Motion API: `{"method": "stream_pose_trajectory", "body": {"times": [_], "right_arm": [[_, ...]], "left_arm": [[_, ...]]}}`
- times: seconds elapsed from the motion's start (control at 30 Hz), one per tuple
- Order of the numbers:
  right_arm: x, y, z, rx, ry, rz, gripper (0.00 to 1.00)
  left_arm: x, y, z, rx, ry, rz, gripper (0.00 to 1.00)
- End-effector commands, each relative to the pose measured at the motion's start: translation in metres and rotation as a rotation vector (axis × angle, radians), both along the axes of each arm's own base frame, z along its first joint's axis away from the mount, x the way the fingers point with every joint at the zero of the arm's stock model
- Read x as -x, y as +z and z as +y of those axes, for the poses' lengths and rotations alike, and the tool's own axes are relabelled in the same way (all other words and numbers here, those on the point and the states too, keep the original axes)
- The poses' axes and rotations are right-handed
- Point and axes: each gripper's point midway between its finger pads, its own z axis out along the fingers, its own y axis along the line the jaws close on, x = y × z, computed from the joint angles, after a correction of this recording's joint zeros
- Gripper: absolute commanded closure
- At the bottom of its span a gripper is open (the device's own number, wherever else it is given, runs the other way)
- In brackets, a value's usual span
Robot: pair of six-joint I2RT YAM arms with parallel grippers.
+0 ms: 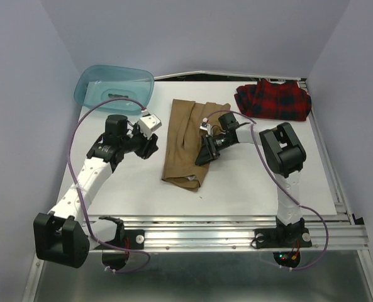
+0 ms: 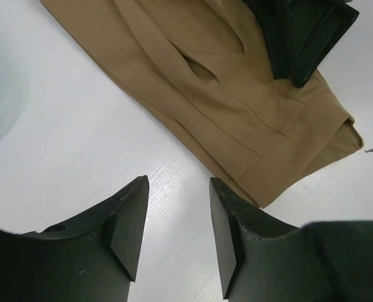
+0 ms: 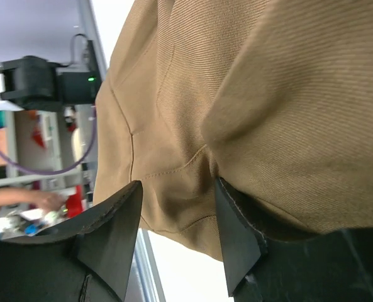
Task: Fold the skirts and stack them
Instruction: Fold the skirt
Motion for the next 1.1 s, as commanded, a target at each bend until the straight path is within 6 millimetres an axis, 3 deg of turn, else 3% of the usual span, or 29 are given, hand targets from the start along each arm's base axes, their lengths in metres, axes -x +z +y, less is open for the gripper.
{"method": "stream_pose_trajectory", "body": {"times": [0.0,0.07,0.13,0.2,0.3,0.4,0.43,0.47,0.5,0.7,0.9,1.07], "right_arm": [[0.015,-0.043,0.002,0.035,0.021,0.047,0.44],[0.023,-0.054,-0.002,0.061,0.023,0.078,0.44],[0.023,-0.054,-0.005,0.07,0.032,0.056,0.44],[0.024,-0.05,-0.008,0.09,0.046,0.037,0.44],[0.019,-0.031,-0.01,0.095,0.077,-0.033,0.43],[0.009,-0.01,-0.013,0.125,0.096,-0.114,0.41],[0.007,-0.004,-0.013,0.134,0.1,-0.124,0.41],[0.004,0.002,-0.014,0.139,0.103,-0.14,0.4],[0.002,0.014,-0.014,0.137,0.111,-0.166,0.39],[-0.003,0.042,-0.01,0.113,0.105,-0.196,0.37],[0.007,0.028,0.001,0.093,0.125,-0.117,0.37],[0.019,-0.003,0.01,0.102,0.14,-0.048,0.38]], "left_arm": [[0.02,-0.013,-0.007,-0.024,-0.113,-0.007,0.43],[0.032,-0.023,-0.007,-0.144,-0.22,-0.105,0.39],[0.037,-0.044,0.003,-0.322,-0.304,-0.209,0.36],[0.039,-0.044,0.008,-0.43,-0.344,-0.327,0.34],[0.037,-0.06,0.02,-0.574,-0.425,-0.452,0.3],[0.029,-0.058,0.022,-0.68,-0.481,-0.624,0.27],[0.028,-0.064,0.021,-0.693,-0.49,-0.672,0.13],[0.027,-0.06,0.02,-0.705,-0.495,-0.731,0.11],[0.028,-0.061,0.016,-0.722,-0.531,-0.781,0.02],[0.039,-0.089,0.007,-0.775,-0.661,-0.93,0.02],[0.048,-0.103,-0.015,-0.734,-0.758,-0.966,0.02],[0.063,-0.118,-0.028,-0.706,-0.867,-0.982,0.02]]}}
